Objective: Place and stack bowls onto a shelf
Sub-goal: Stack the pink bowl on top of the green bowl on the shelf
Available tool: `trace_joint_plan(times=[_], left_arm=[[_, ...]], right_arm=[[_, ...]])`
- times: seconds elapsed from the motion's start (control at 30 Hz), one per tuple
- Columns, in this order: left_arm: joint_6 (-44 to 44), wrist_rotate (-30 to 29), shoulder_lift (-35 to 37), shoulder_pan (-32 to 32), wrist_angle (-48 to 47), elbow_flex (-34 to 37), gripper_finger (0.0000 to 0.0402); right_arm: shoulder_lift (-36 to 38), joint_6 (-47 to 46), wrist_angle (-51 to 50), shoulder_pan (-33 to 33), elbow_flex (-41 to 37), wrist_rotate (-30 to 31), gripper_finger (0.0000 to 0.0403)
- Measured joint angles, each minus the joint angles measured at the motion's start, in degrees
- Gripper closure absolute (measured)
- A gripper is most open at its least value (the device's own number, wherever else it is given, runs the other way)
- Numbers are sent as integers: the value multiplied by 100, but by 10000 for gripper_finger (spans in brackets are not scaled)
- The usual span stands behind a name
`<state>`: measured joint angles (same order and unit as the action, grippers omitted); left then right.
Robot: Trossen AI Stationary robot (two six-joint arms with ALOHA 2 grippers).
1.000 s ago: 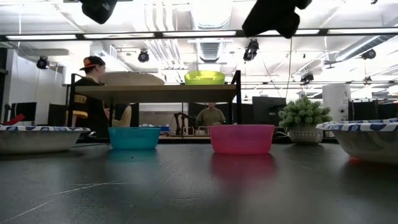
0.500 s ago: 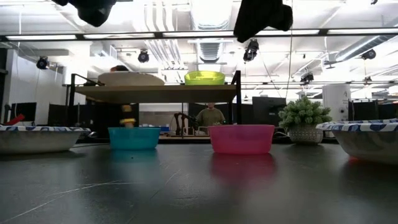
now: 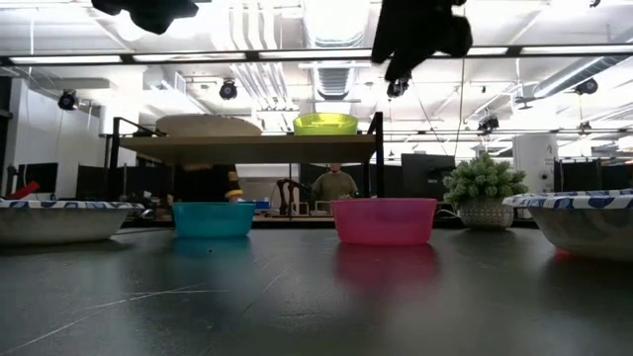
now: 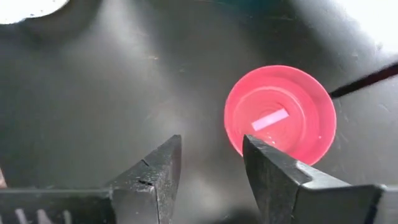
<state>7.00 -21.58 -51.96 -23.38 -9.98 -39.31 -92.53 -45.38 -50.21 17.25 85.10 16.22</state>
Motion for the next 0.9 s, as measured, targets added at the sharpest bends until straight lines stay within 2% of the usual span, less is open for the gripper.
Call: trace_joint_plan(times=[0.2, 0.67, 0.9], left_arm=[[99, -12, 22, 1, -102, 0, 345], [819, -67, 74, 2, -300, -37, 345], [999, -620, 85, 2, -297, -39, 345]], right_arm=[[-356, -410, 80, -138, 11, -152, 254], [-1547, -453, 118, -659, 539, -318, 271], [-2041, -433, 112, -808, 695, -321, 279]])
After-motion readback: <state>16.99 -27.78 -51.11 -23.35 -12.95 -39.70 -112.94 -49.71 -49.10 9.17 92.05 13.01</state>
